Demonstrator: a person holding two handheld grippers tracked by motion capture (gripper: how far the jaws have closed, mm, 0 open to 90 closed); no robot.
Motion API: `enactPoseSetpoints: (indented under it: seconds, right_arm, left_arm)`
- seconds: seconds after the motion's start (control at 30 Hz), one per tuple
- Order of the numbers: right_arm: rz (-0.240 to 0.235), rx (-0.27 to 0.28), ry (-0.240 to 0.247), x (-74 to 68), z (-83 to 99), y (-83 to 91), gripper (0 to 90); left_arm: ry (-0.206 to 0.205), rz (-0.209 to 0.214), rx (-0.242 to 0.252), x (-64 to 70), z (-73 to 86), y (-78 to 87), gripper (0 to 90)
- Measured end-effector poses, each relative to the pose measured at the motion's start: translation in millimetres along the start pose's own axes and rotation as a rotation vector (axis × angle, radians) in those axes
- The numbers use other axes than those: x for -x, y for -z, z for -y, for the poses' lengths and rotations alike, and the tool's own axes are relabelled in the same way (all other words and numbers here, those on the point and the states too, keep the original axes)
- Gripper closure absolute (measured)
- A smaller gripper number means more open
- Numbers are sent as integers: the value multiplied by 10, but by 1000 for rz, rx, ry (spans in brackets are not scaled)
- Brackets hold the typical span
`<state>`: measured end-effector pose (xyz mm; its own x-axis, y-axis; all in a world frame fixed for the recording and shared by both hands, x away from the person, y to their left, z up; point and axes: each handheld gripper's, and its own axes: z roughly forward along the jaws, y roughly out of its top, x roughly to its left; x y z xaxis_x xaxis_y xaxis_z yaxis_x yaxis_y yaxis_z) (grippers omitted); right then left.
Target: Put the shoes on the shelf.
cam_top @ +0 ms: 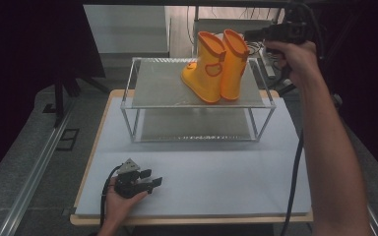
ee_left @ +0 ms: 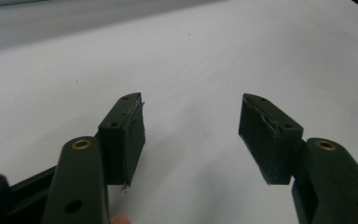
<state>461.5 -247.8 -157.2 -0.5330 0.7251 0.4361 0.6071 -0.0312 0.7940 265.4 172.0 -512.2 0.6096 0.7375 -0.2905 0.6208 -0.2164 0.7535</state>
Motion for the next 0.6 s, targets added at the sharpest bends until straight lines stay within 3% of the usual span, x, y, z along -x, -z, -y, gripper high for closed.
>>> enactPoseSetpoints:
  seconds: [0.1, 0.27, 0.43, 0.6]
  right_arm:
    - [4, 6, 25, 47, 143, 147, 782]
    - [39, -16, 49, 183, 406, 187, 821]
    - [68, -38, 45, 376, 641, 82, 842]
    - [111, -94, 11, 673, 923, -163, 881]
  left_arm:
    - [4, -5, 1, 2, -1, 1, 406]
    - [1, -7, -3, 10, -2, -4, 406]
    - [-3, -6, -8, 22, -3, -8, 406]
    - [-4, -9, -9, 11, 0, -17, 405]
